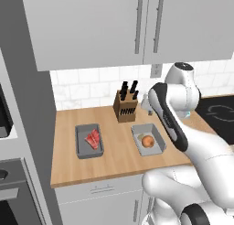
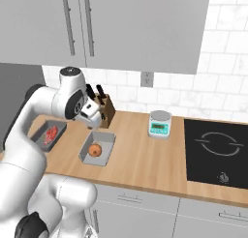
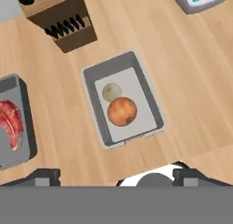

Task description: Take the meat container that has the steak and place it on the second highest rack of the freezer. Then take the vegetable container that has the onion and garlic and place it on the highest rack of the freezer.

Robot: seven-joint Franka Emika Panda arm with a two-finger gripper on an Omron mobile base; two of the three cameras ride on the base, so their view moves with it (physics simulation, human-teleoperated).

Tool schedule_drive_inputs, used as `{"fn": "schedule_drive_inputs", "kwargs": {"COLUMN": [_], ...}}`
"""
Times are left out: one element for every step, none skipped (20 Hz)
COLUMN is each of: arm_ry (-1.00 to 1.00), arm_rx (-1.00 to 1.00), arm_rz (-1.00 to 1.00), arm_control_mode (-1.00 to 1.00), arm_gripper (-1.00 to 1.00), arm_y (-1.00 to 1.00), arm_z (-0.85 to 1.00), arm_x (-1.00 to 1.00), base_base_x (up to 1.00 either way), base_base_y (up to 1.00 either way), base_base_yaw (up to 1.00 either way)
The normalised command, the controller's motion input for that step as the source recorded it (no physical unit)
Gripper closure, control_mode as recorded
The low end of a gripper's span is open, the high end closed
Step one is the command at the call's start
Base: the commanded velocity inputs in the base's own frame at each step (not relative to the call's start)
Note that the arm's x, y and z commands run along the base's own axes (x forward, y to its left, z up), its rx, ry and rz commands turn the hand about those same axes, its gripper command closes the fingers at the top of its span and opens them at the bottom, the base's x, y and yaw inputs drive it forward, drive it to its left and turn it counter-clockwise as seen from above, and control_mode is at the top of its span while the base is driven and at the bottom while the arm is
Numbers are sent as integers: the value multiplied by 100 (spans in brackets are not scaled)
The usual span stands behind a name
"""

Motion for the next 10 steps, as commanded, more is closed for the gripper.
{"fn": "schedule_drive_inputs", "kwargs": {"arm_ry": [6,10,13,21,33,37,36,35,34,32], "arm_rx": [21,18,16,13,10,8,6,3,2,3], "arm_rz": [-59,-63,-65,-65,-56,-40,-34,-33,-29,-20], "arm_control_mode": [-100,-100,-100,-100,-100,-100,-100,-100,-100,-100], "arm_gripper": [-100,-100,-100,-100,-100,-100,-100,-100,-100,-100], "arm_y": [0,0,0,-2,-14,-35,-34,-30,-31,-46], "arm_z": [-35,-46,-52,-57,-59,-65,-72,-76,-72,-64], "arm_x": [0,0,0,0,1,3,0,0,5,17], "base_base_x": [0,0,0,0,0,0,0,0,0,0], "base_base_y": [0,0,0,0,0,0,0,0,0,0], "base_base_yaw": [0,0,0,0,0,0,0,0,0,0]}}
